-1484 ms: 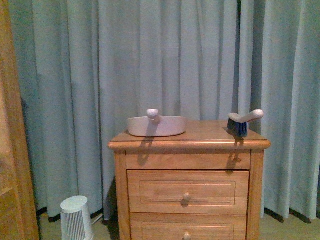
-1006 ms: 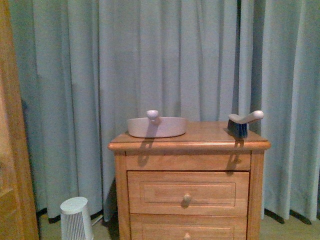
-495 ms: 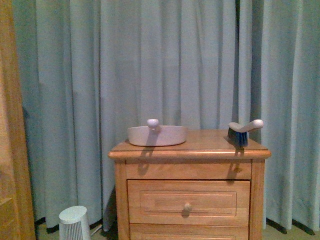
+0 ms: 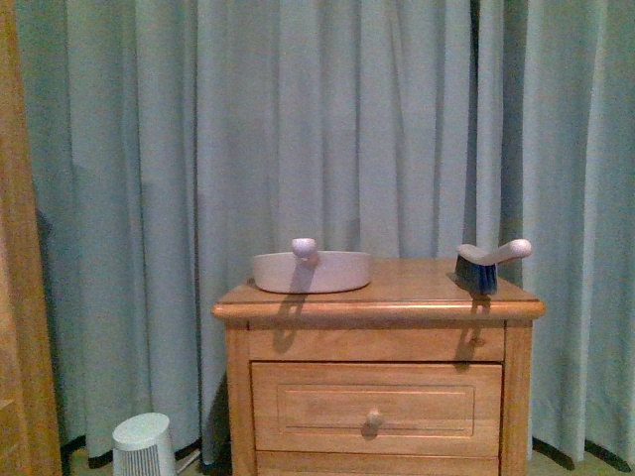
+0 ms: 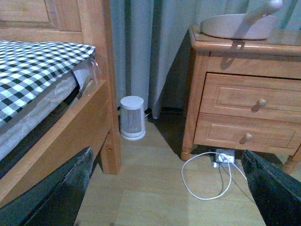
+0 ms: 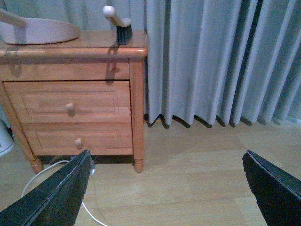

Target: Clean up trash

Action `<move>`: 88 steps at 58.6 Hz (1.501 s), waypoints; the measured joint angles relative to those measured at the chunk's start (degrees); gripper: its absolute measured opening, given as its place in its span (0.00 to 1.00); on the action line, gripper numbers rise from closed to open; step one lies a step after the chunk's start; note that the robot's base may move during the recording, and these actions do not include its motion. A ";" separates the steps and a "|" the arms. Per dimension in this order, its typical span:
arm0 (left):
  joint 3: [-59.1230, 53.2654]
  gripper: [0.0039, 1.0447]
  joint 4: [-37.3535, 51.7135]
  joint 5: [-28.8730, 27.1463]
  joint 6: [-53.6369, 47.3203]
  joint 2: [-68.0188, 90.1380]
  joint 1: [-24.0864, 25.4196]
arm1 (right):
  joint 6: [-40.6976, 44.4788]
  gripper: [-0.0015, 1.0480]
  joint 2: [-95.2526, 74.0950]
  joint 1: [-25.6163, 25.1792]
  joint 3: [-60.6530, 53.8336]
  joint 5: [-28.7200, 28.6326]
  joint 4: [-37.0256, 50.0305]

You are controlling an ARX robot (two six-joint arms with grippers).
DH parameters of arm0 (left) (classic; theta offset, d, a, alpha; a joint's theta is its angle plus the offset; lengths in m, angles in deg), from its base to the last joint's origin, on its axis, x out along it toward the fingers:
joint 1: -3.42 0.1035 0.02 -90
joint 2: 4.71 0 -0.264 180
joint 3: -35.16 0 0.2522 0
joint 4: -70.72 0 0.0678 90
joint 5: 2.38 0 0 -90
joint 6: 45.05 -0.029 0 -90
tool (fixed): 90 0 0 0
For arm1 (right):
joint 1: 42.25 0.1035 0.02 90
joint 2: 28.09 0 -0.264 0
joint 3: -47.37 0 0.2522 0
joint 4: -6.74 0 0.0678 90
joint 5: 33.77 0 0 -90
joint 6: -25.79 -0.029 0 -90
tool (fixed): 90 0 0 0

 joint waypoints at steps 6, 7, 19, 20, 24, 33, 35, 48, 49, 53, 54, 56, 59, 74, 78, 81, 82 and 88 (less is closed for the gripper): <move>0.00 0.93 0.00 0.00 0.00 0.00 0.00 | 0.00 0.93 0.00 0.00 0.00 0.00 0.00; 0.00 0.93 0.00 0.02 0.00 0.00 0.00 | 0.00 0.93 0.00 0.00 0.00 0.00 0.00; 0.00 0.93 0.00 0.02 0.00 0.00 0.00 | 0.00 0.93 0.00 0.00 0.00 0.00 0.00; 0.00 0.93 0.00 0.02 0.00 0.00 0.00 | 0.00 0.93 0.00 0.00 0.00 0.00 0.00; 0.00 0.93 0.00 0.00 0.00 0.00 0.00 | 0.00 0.93 0.00 0.00 0.00 0.00 0.00; 0.00 0.93 -0.02 0.04 0.00 0.00 0.00 | 0.00 0.93 0.00 0.00 0.00 -0.07 0.00; 0.00 0.93 0.00 0.02 0.00 0.00 0.00 | 0.00 0.93 0.00 0.00 0.00 -0.02 0.00; 0.00 0.93 0.00 0.00 0.00 0.00 0.00 | 0.00 0.93 0.00 0.00 0.00 -0.02 0.00; 0.00 0.93 -0.02 0.00 0.00 0.00 0.00 | -0.02 0.93 0.00 0.00 0.00 -0.02 0.00; 0.00 0.93 -0.02 0.00 0.00 0.00 0.00 | 0.00 0.93 0.02 0.00 0.00 0.00 0.00; 0.00 0.93 -0.02 0.00 0.00 0.00 0.00 | 0.00 0.93 0.02 0.00 0.00 0.02 0.00; 0.00 0.93 -0.02 0.02 0.00 0.00 0.00 | 0.00 0.93 0.02 0.00 0.00 -0.04 0.00; 0.00 0.93 -0.02 0.02 0.00 0.00 0.00 | -0.02 0.93 0.02 0.00 0.00 0.00 0.00; 0.00 0.93 0.00 0.02 0.00 0.00 0.00 | -0.02 0.93 0.02 0.00 0.00 -0.02 0.00; 0.00 0.93 0.00 0.02 0.00 0.00 0.00 | 0.00 0.93 0.02 0.00 0.00 0.00 0.00; 0.00 0.93 0.00 0.00 0.00 0.00 0.00 | 0.00 0.93 0.02 0.00 0.00 -0.02 0.00; 0.00 0.93 0.00 0.00 0.00 0.00 0.00 | 0.00 0.93 0.02 0.00 0.00 -0.02 0.02; 0.02 0.93 -0.26 1.31 1.44 0.20 0.33 | 0.00 0.93 0.02 0.00 0.00 0.00 0.00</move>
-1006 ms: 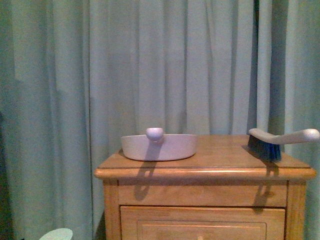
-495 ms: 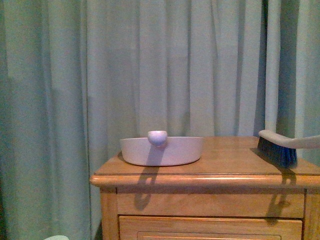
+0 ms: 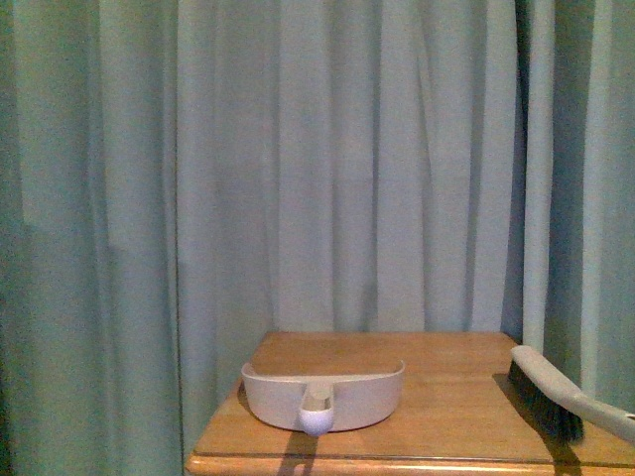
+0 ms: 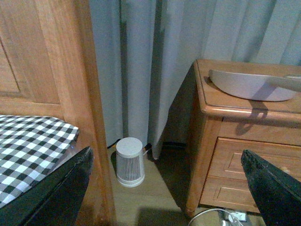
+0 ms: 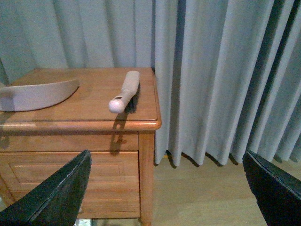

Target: Clean up trash

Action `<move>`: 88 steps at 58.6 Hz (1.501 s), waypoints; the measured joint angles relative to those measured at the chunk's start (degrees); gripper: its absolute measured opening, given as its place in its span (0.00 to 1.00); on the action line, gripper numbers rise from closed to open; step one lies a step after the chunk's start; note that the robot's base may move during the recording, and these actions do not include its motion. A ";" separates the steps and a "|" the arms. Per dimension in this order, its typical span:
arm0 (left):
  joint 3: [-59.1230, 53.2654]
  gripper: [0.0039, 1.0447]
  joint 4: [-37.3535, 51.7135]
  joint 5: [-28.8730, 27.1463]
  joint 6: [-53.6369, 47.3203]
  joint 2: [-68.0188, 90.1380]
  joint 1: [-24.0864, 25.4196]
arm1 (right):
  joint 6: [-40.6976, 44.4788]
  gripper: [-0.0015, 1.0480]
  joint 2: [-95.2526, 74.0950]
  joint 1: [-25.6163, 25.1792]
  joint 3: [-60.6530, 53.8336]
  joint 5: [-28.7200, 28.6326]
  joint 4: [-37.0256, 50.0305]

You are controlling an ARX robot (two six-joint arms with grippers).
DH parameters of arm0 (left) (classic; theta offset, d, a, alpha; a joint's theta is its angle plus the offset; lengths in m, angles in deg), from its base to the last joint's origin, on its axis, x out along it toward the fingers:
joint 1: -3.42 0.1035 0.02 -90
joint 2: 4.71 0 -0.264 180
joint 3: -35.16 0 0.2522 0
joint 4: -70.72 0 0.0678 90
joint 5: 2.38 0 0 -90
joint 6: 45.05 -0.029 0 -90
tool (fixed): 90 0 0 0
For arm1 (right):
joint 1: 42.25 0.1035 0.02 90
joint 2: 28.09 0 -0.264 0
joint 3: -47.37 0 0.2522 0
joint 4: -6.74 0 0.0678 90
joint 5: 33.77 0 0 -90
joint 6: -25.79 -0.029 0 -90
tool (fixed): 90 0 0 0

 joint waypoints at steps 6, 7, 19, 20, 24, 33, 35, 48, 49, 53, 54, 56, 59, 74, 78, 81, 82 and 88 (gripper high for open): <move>0.79 0.93 1.16 6.71 9.22 6.16 1.60 | 0.00 0.93 0.00 0.00 0.00 -0.02 0.00; 1.07 0.93 2.43 7.56 9.75 7.98 1.77 | -0.02 0.93 0.00 0.00 0.00 -0.02 0.00; 18.49 0.93 7.72 11.89 9.81 35.54 2.49 | 0.00 0.93 0.00 0.00 0.00 -0.02 0.00; 20.81 0.93 7.02 11.58 9.42 38.38 2.03 | 0.00 0.93 0.00 0.00 0.00 -0.02 0.00; 29.86 0.93 2.71 9.35 7.76 47.87 -0.15 | 0.00 0.93 0.00 0.00 0.00 -0.02 0.00; 52.72 0.93 -11.02 5.01 2.27 66.64 -8.26 | 0.00 0.93 0.00 0.00 0.00 -0.02 0.00; 57.33 0.93 -13.88 4.00 0.77 70.14 -10.19 | 0.00 0.93 0.00 0.00 0.00 -0.02 0.00; 73.79 0.93 -19.87 -2.93 -1.09 86.31 -19.45 | 0.00 0.93 0.00 0.00 0.00 -0.02 0.00; 74.29 0.93 -19.93 -3.02 -0.87 86.88 -19.82 | 0.00 0.93 0.00 0.00 0.00 -0.02 0.00; 77.66 0.93 -20.39 -4.26 0.61 91.12 -22.64 | 0.00 0.93 0.00 0.00 0.00 0.00 0.00; 78.49 0.93 -20.39 -4.94 0.87 92.19 -23.28 | 0.00 0.93 0.00 0.00 0.00 -0.02 0.00; 80.11 0.93 -20.41 -6.23 1.36 94.31 -24.41 | 0.00 0.93 0.00 0.00 0.00 -0.02 0.00; 82.49 0.93 -20.44 -7.61 2.45 97.61 -25.55 | -0.02 0.93 0.00 0.00 0.00 -0.02 0.00; 92.74 0.93 -21.09 -10.73 5.97 112.15 -26.88 | 0.00 0.93 0.00 0.00 0.00 -0.02 0.00; 93.68 0.93 -21.07 -11.06 6.34 114.42 -26.43 | 0.00 0.93 0.00 0.00 0.00 -0.02 0.00; 94.12 0.93 -21.00 -11.52 6.51 115.97 -26.08 | -0.02 0.93 0.00 0.00 0.00 -0.02 0.00; 94.23 0.93 -20.98 -11.56 6.58 116.30 -26.05 | 0.00 0.93 0.00 0.00 0.00 -0.02 0.00; 95.08 0.93 -20.90 -11.58 6.80 117.87 -26.32 | 0.00 0.93 0.00 0.00 0.00 -0.02 0.00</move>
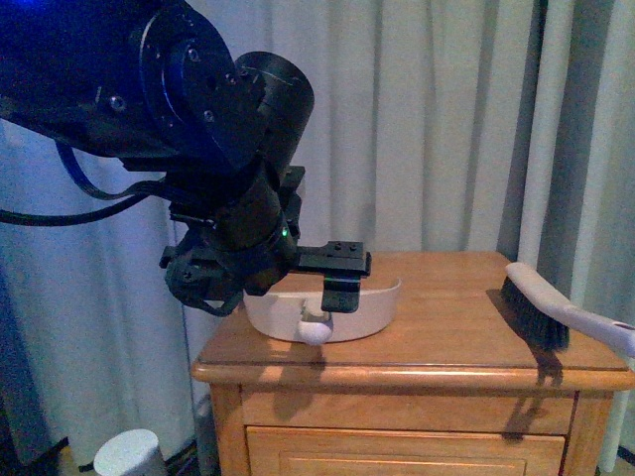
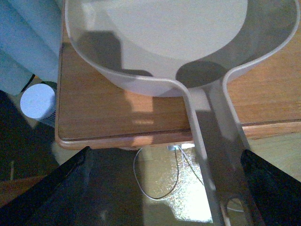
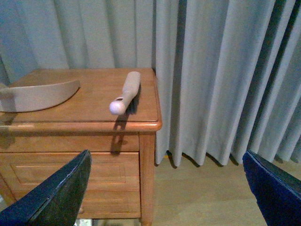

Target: Clean up trash

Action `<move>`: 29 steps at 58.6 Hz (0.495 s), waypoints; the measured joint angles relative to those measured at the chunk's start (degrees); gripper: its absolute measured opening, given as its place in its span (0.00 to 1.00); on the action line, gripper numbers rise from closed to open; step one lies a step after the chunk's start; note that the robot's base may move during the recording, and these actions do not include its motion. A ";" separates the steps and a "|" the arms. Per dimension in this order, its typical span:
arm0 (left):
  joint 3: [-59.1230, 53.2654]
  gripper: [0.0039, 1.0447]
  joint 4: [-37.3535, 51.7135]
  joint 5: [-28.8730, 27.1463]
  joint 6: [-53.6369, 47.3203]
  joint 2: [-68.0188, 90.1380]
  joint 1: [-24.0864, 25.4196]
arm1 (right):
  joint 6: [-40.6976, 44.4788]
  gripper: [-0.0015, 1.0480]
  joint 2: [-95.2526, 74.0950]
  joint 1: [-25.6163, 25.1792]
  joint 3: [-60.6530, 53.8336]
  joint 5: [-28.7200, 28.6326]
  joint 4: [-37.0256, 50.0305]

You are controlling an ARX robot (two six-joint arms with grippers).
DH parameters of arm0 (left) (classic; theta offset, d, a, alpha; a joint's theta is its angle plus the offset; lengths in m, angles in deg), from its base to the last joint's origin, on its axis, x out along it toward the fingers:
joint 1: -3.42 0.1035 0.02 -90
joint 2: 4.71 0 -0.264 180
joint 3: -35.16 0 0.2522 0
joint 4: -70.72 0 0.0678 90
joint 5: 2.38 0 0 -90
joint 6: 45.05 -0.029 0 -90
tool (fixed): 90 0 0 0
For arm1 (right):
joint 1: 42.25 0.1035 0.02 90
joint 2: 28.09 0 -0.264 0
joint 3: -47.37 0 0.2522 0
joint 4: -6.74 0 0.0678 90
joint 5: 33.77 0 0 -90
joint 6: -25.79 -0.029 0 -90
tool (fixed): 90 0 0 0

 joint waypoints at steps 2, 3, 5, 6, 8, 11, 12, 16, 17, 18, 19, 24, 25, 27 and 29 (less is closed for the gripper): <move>0.42 0.93 0.02 0.00 0.17 0.35 -0.17 | 0.00 0.93 0.00 0.00 0.00 0.00 0.00; 0.68 0.93 0.02 0.02 0.22 0.61 -0.33 | 0.00 0.93 0.00 0.00 0.00 0.00 0.00; 1.11 0.93 0.02 0.00 0.35 0.96 -0.55 | 0.00 0.93 0.00 0.00 0.00 0.00 0.00; 1.38 0.93 0.02 -0.02 0.35 1.18 -0.70 | 0.00 0.93 0.00 0.00 0.00 0.00 0.00; 1.64 0.93 0.02 -0.02 0.37 1.44 -0.90 | 0.00 0.93 0.00 0.00 0.00 0.00 0.00; 2.12 0.93 0.02 -0.33 0.35 2.03 -1.27 | 0.00 0.93 0.00 0.00 0.00 0.00 0.00; 2.14 0.93 0.02 -0.35 0.35 2.12 -1.29 | 0.00 0.93 0.00 0.00 0.00 0.00 0.00; 2.34 0.93 0.04 -0.90 0.28 2.67 -1.36 | 0.00 0.93 0.00 0.00 0.00 0.00 0.00; 2.43 0.93 0.04 -1.20 0.15 2.84 -1.38 | 0.00 0.93 0.00 0.00 0.00 0.00 0.00; 2.47 0.93 0.04 -1.42 0.13 2.95 -1.36 | 0.00 0.93 0.00 0.00 0.00 0.00 0.00; 2.51 0.93 0.02 -1.70 0.13 3.06 -1.36 | 0.00 0.93 0.00 0.00 0.00 0.00 0.00; 3.15 0.93 -0.48 -1.79 0.13 3.69 -1.38 | 0.00 0.93 0.00 0.00 0.00 0.00 0.00; 3.52 0.93 -0.70 -1.79 0.09 3.80 -1.38 | 0.00 0.93 0.00 0.00 0.00 0.00 0.00; 4.13 0.93 -1.11 -1.81 -0.11 3.93 -1.40 | 0.00 0.93 0.00 0.00 0.00 0.00 0.00; 5.40 0.93 -1.90 -2.25 -0.39 4.04 -1.49 | 0.00 0.93 0.00 0.00 0.00 0.00 0.00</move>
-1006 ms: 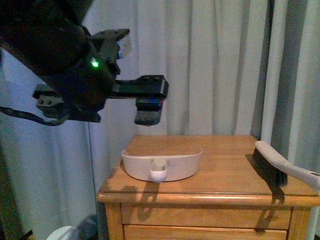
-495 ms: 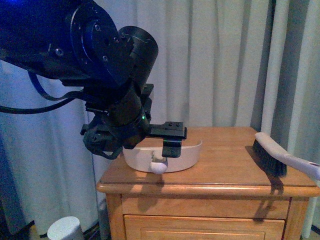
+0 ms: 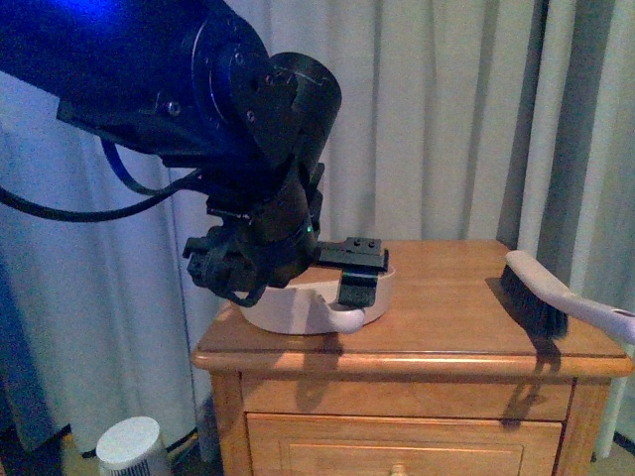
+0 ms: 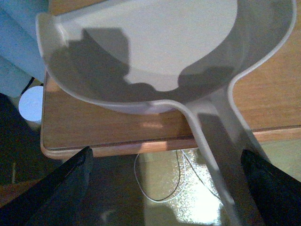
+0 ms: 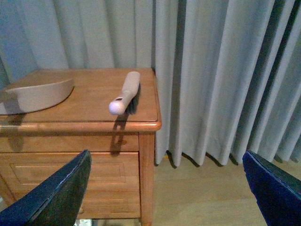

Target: Clean up trash

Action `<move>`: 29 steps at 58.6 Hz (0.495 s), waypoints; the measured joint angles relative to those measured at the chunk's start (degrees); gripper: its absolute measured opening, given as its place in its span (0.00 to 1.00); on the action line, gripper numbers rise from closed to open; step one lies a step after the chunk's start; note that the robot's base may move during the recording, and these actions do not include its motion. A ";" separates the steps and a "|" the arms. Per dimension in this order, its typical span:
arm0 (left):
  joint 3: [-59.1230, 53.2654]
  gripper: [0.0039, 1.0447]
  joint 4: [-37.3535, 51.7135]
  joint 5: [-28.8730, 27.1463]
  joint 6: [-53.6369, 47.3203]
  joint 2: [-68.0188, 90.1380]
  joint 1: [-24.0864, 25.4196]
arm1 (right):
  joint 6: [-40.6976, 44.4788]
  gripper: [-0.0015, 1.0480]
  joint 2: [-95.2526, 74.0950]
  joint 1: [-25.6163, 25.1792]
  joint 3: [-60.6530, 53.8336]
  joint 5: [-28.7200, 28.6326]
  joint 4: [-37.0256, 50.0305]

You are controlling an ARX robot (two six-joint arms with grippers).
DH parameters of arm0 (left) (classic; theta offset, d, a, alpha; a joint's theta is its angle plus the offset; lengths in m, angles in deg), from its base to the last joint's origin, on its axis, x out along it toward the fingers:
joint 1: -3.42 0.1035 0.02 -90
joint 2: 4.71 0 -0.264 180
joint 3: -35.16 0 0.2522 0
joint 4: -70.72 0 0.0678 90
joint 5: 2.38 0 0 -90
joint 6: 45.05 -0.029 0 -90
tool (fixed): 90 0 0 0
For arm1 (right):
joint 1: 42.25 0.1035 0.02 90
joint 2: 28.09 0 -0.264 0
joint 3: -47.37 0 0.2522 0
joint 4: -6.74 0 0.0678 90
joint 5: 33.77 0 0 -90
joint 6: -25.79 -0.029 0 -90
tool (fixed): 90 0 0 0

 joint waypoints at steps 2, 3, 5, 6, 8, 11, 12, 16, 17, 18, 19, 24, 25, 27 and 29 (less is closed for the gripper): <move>0.92 0.93 -0.46 -0.15 -0.11 0.02 -0.07 | 0.00 0.93 0.00 0.00 0.00 0.00 0.00; 1.66 0.93 -0.81 -0.17 -0.17 0.02 -0.11 | 0.00 0.93 0.00 0.00 0.00 0.00 0.00; 2.69 0.93 -1.14 -0.42 -0.35 0.02 -0.15 | 0.00 0.93 0.00 0.00 0.00 0.00 0.00; 3.02 0.93 -1.22 -0.59 -0.42 0.02 -0.17 | 0.00 0.93 0.00 0.00 0.00 0.00 0.00; 4.66 0.93 -1.90 -1.16 -0.79 0.02 -0.31 | 0.00 0.93 0.00 0.00 0.00 0.00 0.00; 6.14 0.93 -2.67 -1.46 -0.96 0.02 -0.48 | 0.00 0.93 0.00 0.00 0.00 0.00 0.00; 6.27 0.93 -2.86 -1.53 -0.96 0.02 -0.55 | 0.00 0.93 0.00 0.00 0.00 0.00 0.00; 6.36 0.93 -3.34 -1.92 -0.92 0.00 -1.03 | 0.00 0.93 0.00 0.00 0.00 0.00 0.00; 6.36 0.93 -3.54 -2.05 -0.87 0.00 -1.20 | 0.00 0.93 0.00 0.00 0.00 0.00 0.00; 6.36 0.93 -3.63 -2.10 -0.85 0.00 -1.31 | 0.00 0.93 0.00 0.00 0.00 0.00 0.00; 6.34 0.93 -3.74 -2.12 -0.70 0.00 -1.53 | 0.00 0.93 0.00 0.00 0.00 0.00 0.00; 6.34 0.93 -4.13 -2.49 -0.20 -0.02 -2.78 | 0.00 0.93 0.00 0.00 0.00 0.00 0.00; 6.34 0.93 -4.17 -2.49 -0.09 -0.02 -2.95 | 0.00 0.93 0.00 0.00 0.00 0.00 0.00; 6.34 0.93 -4.35 -2.47 0.35 -0.04 -3.58 | 0.00 0.93 0.00 0.00 0.00 0.00 0.00; 6.34 0.93 -4.42 -2.49 0.61 -0.04 -4.04 | 0.00 0.93 0.00 0.00 0.00 0.00 0.00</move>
